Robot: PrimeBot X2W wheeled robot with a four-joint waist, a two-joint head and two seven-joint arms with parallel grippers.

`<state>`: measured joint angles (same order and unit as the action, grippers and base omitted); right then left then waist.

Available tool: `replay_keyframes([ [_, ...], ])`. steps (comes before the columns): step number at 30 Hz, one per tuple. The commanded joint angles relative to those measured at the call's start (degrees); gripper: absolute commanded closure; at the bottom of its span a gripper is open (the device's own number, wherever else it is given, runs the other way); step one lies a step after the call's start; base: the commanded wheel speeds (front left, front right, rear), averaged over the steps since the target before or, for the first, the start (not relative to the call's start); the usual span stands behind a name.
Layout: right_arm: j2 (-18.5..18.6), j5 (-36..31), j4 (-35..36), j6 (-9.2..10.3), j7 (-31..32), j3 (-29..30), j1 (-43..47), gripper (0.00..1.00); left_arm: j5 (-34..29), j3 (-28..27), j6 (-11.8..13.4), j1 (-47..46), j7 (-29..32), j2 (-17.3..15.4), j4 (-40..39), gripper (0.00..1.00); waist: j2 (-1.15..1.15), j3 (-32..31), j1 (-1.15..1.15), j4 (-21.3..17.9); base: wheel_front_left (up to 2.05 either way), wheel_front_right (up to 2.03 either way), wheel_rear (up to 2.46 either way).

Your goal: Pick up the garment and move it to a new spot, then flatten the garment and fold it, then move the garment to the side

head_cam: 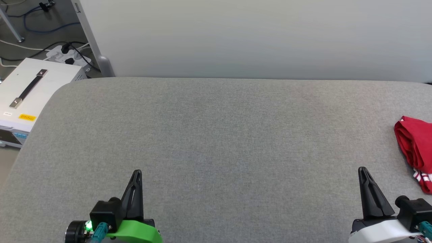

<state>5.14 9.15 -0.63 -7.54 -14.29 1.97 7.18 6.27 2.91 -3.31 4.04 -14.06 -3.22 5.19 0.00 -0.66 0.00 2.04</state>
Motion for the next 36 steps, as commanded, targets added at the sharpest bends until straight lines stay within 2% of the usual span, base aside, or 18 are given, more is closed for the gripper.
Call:
replay_keyframes([
  [1,-0.1,-0.5,0.0,0.00,0.4,-0.1,-0.4,1.00,-0.3,-0.1,0.1,-0.2,0.3,0.0,-0.2,1.00,0.00,0.0,0.00,0.0,0.00,0.00,0.00],
  [36,-0.7,-3.0,0.2,0.02,4.4,-0.6,-2.4,1.00,-2.1,-1.0,1.1,-1.3,4.3,0.1,-1.7,1.00,0.00,0.2,0.00,-0.6,0.00,0.00,0.00],
])
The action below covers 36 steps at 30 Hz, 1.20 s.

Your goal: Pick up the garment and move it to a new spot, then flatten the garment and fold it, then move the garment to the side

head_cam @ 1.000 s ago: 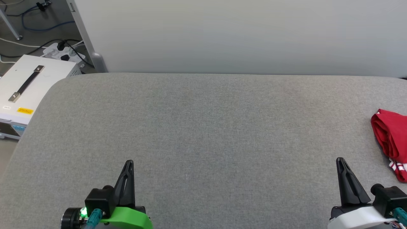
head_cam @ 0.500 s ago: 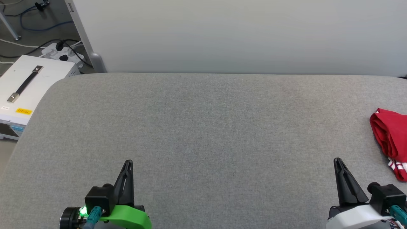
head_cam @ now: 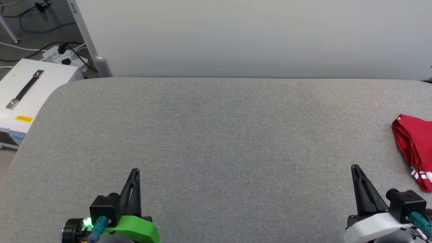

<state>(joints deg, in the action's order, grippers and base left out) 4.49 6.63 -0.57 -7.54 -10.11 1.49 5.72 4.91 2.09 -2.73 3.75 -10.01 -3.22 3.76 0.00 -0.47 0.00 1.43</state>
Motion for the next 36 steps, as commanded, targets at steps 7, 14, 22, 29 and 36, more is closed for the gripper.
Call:
replay_keyframes([
  [7,-0.2,-1.0,0.2,0.02,1.1,-0.3,-1.3,1.00,-1.0,-0.3,0.7,-1.3,1.1,0.1,-0.5,1.00,0.00,0.0,0.00,-0.1,0.00,0.00,0.00],
  [14,-0.3,-1.5,0.2,0.02,1.9,-0.4,-1.7,1.00,-1.4,-0.5,0.9,-1.5,1.9,0.2,-0.8,1.00,0.00,0.1,0.00,-0.2,0.00,0.00,0.00],
  [22,-0.5,-2.1,0.3,0.03,2.8,-0.5,-2.2,1.00,-1.8,-0.6,1.1,-1.7,2.8,0.2,-1.2,1.00,0.00,0.1,0.00,-0.4,0.00,0.00,0.00],
  [29,-0.6,-2.6,0.3,0.03,3.6,-0.6,-2.5,1.00,-2.1,-0.8,1.2,-2.0,3.6,0.2,-1.4,1.00,0.00,0.2,0.00,-0.5,0.00,0.00,0.00],
  [36,-0.7,-3.1,0.3,0.03,4.5,-0.7,-3.0,1.00,-2.5,-1.0,1.4,-2.2,4.4,0.2,-1.7,1.00,0.00,0.2,0.00,-0.6,0.00,0.00,0.00],
])
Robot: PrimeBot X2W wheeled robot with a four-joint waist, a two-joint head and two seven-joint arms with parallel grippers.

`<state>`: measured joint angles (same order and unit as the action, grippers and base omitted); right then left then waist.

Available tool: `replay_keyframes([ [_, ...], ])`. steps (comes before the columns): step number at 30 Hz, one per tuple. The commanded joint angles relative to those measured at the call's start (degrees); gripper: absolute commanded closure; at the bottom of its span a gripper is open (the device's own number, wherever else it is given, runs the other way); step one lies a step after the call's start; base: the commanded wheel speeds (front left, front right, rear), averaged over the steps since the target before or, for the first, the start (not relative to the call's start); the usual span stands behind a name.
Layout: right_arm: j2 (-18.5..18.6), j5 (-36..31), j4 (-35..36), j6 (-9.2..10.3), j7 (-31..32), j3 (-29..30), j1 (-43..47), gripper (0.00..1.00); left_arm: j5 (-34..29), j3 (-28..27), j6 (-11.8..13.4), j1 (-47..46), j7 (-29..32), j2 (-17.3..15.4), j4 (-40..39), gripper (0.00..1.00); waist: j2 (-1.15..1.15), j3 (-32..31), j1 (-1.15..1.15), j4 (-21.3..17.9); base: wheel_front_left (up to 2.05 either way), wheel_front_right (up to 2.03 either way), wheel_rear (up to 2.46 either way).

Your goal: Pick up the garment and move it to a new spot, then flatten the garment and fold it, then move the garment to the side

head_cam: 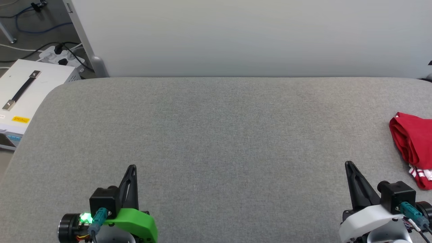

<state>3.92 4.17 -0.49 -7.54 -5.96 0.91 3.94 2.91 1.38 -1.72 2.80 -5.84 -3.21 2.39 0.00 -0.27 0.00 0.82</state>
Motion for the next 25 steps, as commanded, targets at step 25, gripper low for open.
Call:
replay_keyframes([
  [25,-0.6,-2.5,0.4,0.04,3.2,-0.5,-2.6,1.00,-1.7,-0.8,1.1,-2.0,3.1,0.3,-1.4,1.00,0.00,0.1,0.00,-0.4,0.00,0.00,0.00],
])
